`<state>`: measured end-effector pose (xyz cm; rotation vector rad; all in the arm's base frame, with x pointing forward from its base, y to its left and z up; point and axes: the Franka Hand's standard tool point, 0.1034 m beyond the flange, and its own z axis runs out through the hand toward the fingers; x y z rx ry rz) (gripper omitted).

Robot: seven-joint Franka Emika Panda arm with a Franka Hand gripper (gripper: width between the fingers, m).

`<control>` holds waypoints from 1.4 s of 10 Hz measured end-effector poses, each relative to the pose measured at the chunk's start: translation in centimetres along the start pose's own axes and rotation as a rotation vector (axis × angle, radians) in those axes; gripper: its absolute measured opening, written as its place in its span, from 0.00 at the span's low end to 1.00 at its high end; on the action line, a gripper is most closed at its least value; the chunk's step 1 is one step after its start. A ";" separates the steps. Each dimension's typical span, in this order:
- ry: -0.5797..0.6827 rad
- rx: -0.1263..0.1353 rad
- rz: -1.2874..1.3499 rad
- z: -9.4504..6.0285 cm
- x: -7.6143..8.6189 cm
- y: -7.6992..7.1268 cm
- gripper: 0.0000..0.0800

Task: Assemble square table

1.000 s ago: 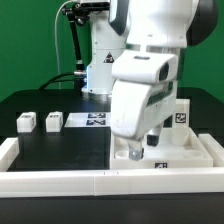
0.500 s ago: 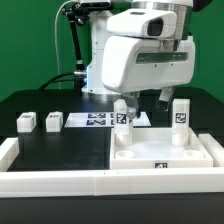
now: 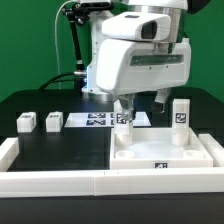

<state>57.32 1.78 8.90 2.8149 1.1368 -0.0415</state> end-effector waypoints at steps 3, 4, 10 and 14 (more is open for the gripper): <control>-0.036 0.011 0.179 0.5 -2.6 1.6 0.81; -0.053 0.024 0.209 0.7 -3.9 2.3 0.81; -0.085 0.047 0.253 1.5 -8.3 5.5 0.81; -0.138 0.119 0.548 2.1 -13.5 7.3 0.81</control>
Offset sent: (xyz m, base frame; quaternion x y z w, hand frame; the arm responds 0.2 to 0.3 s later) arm -0.0165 -0.0518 -0.0033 0.0293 -0.0397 0.0800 0.9956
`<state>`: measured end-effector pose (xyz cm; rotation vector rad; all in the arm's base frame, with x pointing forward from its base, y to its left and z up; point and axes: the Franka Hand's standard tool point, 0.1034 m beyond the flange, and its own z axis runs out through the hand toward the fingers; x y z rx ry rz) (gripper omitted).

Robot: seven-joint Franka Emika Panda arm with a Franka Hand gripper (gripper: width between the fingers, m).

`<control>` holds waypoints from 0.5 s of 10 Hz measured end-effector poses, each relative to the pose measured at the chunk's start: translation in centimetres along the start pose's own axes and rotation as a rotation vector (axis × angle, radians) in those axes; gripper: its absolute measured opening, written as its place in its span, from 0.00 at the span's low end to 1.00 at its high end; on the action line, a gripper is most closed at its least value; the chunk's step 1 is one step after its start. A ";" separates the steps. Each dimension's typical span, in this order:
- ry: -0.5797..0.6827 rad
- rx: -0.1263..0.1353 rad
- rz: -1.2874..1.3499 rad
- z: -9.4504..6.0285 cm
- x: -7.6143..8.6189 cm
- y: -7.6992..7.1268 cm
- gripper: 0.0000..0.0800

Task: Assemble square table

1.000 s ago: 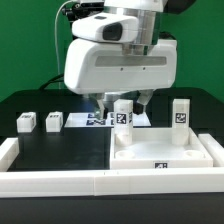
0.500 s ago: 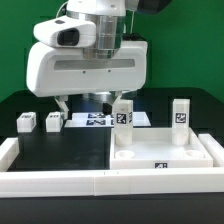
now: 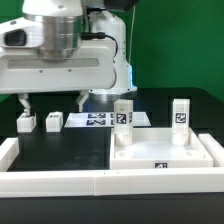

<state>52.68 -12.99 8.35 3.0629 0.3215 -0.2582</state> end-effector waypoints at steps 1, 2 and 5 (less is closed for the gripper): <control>-0.038 0.028 0.050 0.5 -1.2 0.3 0.81; -0.068 0.042 0.072 0.7 -2.0 0.8 0.81; -0.072 0.043 0.077 0.9 -2.7 2.0 0.81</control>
Offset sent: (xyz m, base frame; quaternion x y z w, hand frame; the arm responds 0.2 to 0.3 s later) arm 0.0000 -0.0300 0.0000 0.0000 0.0000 0.0000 1.0000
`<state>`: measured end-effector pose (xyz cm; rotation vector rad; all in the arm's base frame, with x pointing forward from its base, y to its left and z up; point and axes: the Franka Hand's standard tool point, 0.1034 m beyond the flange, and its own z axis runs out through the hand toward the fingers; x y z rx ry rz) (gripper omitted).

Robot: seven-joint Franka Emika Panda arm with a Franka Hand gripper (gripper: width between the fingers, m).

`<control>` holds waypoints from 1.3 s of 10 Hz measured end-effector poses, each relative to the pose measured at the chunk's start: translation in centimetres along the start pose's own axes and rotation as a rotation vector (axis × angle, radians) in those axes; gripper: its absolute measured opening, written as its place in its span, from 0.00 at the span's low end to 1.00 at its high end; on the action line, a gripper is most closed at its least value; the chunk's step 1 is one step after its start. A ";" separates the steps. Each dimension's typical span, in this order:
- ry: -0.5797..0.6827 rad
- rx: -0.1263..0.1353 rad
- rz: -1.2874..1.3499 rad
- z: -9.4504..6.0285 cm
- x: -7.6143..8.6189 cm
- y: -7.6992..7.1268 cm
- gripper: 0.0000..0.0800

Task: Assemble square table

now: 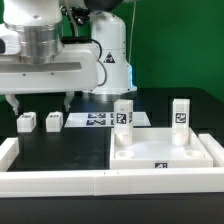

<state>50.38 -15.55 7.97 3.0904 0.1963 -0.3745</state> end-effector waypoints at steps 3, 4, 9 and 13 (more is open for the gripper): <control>-0.003 0.006 0.020 0.2 -0.2 -0.1 0.81; -0.029 0.040 0.095 1.0 -1.4 -0.8 0.81; -0.084 0.125 0.169 1.8 -2.9 -1.9 0.81; -0.088 0.123 0.178 3.1 -3.9 -1.5 0.81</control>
Offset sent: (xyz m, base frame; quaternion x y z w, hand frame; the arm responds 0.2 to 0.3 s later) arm -0.0524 0.0065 -0.0109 0.0462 -0.0404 0.1714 0.9833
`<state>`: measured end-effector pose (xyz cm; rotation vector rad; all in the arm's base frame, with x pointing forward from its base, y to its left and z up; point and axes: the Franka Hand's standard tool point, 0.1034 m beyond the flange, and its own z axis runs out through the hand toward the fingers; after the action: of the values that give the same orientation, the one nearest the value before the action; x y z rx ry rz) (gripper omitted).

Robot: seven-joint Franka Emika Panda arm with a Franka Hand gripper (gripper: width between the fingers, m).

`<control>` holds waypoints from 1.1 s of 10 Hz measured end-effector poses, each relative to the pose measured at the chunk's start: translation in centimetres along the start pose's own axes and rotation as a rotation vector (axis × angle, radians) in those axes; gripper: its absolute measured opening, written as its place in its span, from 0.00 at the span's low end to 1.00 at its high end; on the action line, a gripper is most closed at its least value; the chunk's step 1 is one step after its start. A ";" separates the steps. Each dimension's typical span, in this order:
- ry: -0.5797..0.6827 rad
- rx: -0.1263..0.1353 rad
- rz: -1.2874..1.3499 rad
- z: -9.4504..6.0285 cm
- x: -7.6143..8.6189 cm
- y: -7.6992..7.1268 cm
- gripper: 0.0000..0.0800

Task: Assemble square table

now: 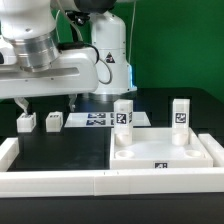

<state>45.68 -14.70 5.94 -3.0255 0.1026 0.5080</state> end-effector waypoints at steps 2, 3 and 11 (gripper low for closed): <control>-0.019 0.004 0.012 2.2 -2.6 0.6 0.81; -0.026 0.007 0.009 2.8 -3.3 0.9 0.81; -0.034 0.003 -0.002 5.9 -6.9 0.6 0.81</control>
Offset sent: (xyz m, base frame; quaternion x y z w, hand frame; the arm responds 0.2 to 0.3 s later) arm 0.0000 0.0000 0.0000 0.0000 0.0000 0.0000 1.0000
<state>37.23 -14.41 2.59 -3.0121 0.0978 0.5590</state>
